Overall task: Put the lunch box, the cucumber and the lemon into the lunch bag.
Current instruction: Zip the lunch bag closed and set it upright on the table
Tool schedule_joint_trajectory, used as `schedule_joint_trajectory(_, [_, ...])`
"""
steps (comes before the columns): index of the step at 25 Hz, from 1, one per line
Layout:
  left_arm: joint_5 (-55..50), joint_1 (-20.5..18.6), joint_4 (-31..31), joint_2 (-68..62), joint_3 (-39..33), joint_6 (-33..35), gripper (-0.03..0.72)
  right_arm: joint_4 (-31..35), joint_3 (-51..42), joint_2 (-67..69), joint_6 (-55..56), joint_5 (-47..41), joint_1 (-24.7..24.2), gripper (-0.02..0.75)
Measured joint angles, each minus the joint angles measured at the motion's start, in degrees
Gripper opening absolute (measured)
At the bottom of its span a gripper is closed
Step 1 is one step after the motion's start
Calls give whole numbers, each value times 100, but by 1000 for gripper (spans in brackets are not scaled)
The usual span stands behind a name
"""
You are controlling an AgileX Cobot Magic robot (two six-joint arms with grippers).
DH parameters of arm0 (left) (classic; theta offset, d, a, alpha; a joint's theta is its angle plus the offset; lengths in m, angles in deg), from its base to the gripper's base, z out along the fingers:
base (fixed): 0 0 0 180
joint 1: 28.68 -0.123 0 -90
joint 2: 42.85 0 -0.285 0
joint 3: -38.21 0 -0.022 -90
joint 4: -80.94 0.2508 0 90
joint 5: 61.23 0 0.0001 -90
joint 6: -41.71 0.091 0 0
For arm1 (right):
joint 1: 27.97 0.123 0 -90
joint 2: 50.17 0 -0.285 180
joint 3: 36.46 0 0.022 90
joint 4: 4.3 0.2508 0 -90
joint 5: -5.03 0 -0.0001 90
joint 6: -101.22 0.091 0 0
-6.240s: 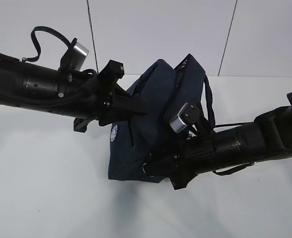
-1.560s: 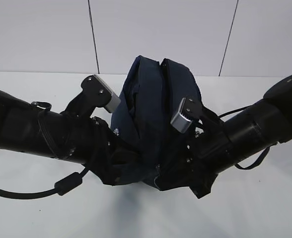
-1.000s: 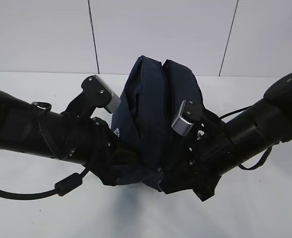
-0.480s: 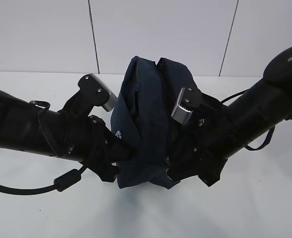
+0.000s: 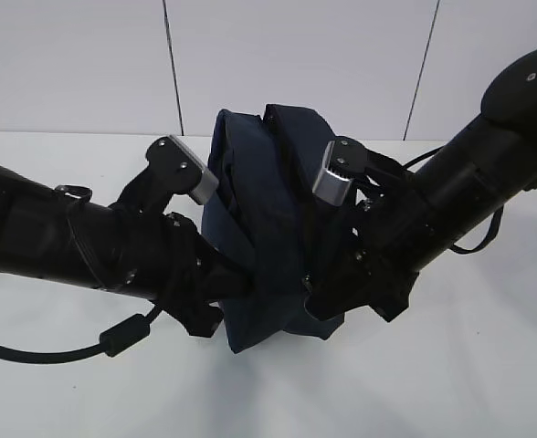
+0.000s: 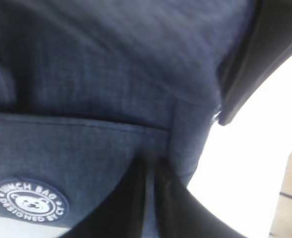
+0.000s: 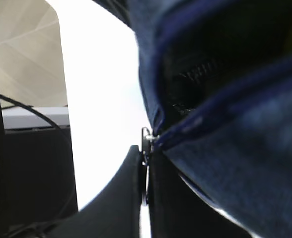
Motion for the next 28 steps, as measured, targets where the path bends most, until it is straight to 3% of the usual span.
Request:
schedule_joint_trajectory(3, [-187, 0, 0, 0, 0, -10, 4, -76, 0, 0, 13, -14, 0, 20])
schedule_joint_trajectory(5, [-300, 0, 0, 0, 0, -118, 46, -89, 0, 0, 36, -14, 0, 21])
schedule_joint_trajectory(8, [-454, -46, 344, 80, 0, -705, 218, -98, 0, 62, 72, -29, 0, 20])
schedule_joint_trajectory(10, [-556, -67, 922, 215, 0, -1322, 351, -74, 0, 126, 77, -51, 0, 20])
schedule_joint_trajectory(13, [-854, -67, 1402, 411, -80, -1857, 439, 100, 8, 213, 77, -65, 0, 21])
schedule_joint_trajectory(19, [-452, -67, 1338, 547, -509, -1890, 464, 310, 194, 263, 21, -149, 13, 20])
schedule_joint_trajectory(24, [-129, -67, 401, 474, -522, -1136, 465, 372, 256, 263, 12, -281, 17, 20])
schedule_joint_trajectory(28, [-65, -67, 72, 215, -522, -780, 465, 544, 256, 276, -76, -356, 17, 20])
